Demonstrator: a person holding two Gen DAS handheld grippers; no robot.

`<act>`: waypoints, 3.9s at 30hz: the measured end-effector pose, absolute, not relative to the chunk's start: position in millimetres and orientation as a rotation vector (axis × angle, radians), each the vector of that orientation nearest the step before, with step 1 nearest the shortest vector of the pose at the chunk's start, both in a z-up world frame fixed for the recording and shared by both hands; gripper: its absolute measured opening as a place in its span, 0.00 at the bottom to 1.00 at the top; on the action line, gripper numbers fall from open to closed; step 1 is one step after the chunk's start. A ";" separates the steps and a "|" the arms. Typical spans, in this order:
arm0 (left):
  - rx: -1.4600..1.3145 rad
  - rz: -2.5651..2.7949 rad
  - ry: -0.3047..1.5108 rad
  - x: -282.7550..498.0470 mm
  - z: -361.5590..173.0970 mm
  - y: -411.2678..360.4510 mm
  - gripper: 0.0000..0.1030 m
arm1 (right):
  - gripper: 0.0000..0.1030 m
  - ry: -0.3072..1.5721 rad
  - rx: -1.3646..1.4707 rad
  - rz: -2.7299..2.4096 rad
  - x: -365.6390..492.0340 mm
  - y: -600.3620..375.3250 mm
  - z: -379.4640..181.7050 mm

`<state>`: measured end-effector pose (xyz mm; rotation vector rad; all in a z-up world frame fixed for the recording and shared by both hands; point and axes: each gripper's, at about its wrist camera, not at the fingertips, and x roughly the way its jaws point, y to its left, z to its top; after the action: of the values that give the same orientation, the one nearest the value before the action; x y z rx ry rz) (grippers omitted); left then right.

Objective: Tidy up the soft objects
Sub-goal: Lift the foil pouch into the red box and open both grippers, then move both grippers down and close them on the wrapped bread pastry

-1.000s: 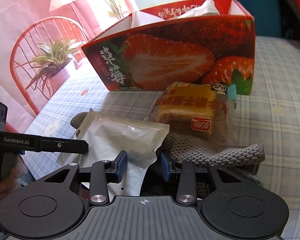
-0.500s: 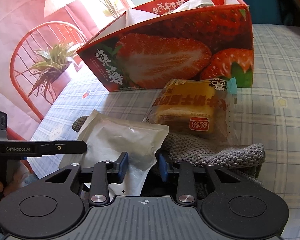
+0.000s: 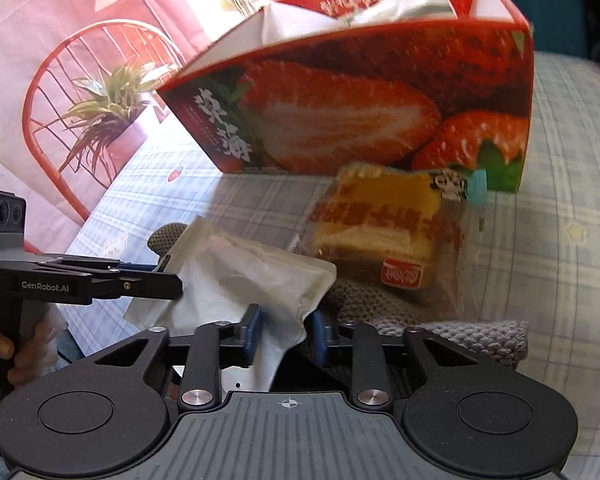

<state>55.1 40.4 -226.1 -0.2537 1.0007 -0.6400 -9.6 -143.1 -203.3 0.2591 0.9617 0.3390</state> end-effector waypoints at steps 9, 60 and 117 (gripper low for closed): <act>-0.226 -0.605 0.907 46.2 -203.4 43.5 0.06 | 0.16 0.876 0.155 0.347 -18.2 -134.5 -172.8; -0.075 -0.444 0.757 169.5 -131.5 2.4 0.35 | 0.28 0.716 -0.115 0.235 143.7 -154.4 -132.6; -0.174 -0.683 1.032 107.1 -239.9 -71.1 0.60 | 0.66 0.900 -0.103 0.296 16.6 -188.4 -196.5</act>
<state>107.1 -71.1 -239.9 -0.1741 1.0324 -0.6828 16.6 -188.4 -196.5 -0.1027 0.9000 0.2965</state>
